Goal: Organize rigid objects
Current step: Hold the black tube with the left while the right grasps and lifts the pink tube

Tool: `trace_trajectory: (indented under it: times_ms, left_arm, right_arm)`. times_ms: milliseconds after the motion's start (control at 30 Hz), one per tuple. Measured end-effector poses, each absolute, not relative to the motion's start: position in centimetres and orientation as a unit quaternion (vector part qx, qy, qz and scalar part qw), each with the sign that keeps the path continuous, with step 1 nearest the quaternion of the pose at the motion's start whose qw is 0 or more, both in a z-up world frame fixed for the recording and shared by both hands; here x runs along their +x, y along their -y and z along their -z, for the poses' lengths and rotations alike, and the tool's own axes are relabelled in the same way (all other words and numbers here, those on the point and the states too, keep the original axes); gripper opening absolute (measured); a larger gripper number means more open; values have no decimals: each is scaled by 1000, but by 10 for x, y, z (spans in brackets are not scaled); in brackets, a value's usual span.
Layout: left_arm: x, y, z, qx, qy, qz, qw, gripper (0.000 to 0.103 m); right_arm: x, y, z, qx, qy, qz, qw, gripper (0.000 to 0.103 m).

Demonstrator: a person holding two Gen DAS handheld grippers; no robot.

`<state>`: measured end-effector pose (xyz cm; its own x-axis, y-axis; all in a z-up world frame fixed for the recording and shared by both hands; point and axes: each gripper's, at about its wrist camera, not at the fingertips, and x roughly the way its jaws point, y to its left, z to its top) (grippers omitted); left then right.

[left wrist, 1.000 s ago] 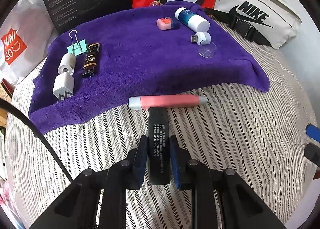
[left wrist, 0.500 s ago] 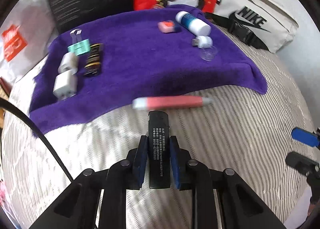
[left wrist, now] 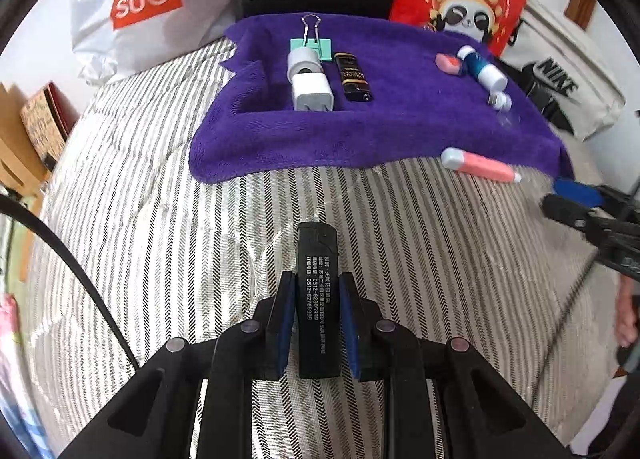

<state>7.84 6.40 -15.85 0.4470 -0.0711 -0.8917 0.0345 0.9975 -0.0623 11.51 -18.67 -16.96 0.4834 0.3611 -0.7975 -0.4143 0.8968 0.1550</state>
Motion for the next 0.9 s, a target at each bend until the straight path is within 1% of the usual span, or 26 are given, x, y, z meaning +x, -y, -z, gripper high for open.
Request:
trace_trajectory:
  times_ms: [167, 433, 500, 533, 567, 700, 900]
  left_arm:
    - [77, -62, 159, -9, -521, 33, 853, 21]
    - [76, -65, 158, -25, -516, 37, 855, 21]
    - [76, -65, 158, -25, -516, 37, 856, 21]
    - [76, -65, 158, -25, -515, 37, 856, 21]
    - [74, -65, 158, -24, -514, 37, 857, 21]
    - [72, -65, 158, -27, -513, 38, 857, 21]
    - [72, -66, 158, -29, -513, 42, 857, 21]
  right_arm:
    - [129, 172, 176, -66, -441, -239, 863, 56]
    - [146, 147, 188, -117, -440, -256, 853, 56]
    - [145, 145, 191, -127, -435, -259, 853, 53]
    - [143, 144, 191, -133, -429, -260, 855, 45]
    - [140, 144, 190, -133, -423, -271, 854, 28]
    - [133, 140, 189, -133, -433, -296, 841, 22]
    - [136, 125, 188, -152, -431, -300, 837, 24]
